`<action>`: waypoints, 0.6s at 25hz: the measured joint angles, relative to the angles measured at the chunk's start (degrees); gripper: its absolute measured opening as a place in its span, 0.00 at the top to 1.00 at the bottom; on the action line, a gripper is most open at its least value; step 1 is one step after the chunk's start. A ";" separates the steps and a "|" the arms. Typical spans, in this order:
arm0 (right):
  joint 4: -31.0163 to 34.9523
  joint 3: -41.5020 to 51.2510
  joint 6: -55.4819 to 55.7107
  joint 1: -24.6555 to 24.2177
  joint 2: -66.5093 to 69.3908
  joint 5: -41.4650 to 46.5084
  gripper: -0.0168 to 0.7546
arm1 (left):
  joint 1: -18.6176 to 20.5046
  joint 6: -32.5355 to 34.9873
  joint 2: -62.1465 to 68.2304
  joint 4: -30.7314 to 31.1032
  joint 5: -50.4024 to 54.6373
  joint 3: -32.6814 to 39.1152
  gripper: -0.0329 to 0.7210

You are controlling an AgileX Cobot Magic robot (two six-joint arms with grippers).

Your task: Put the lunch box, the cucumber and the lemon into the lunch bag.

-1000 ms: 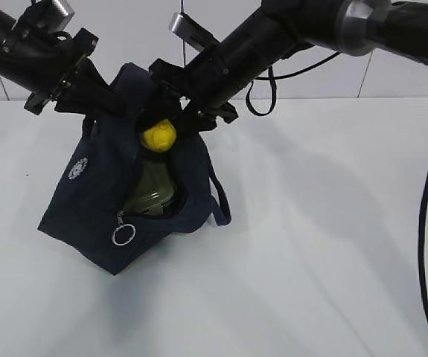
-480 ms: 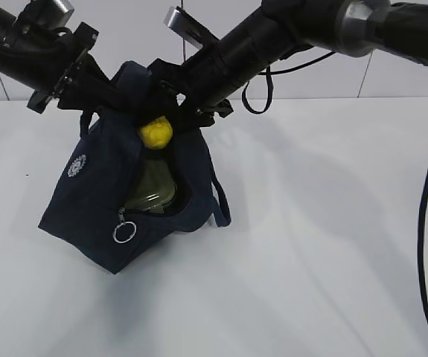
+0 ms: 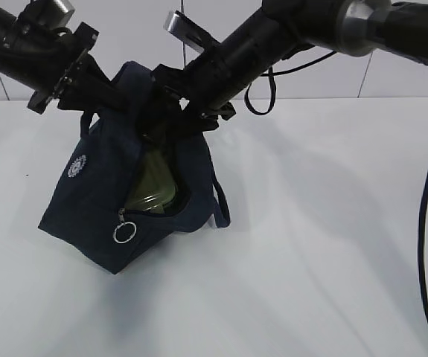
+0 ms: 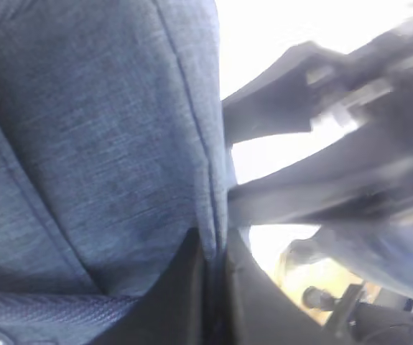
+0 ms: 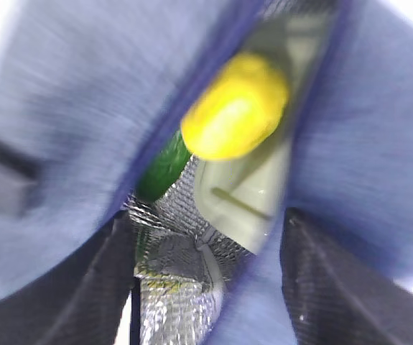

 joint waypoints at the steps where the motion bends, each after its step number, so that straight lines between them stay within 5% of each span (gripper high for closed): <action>1: -0.65 0.00 -0.09 -0.12 0.00 0.89 0.36 | 0.00 0.00 0.00 0.00 0.00 0.00 0.95; 15: -4.29 -0.10 1.18 -4.66 -5.58 3.06 0.36 | 0.00 0.00 0.00 2.20 0.00 0.00 0.95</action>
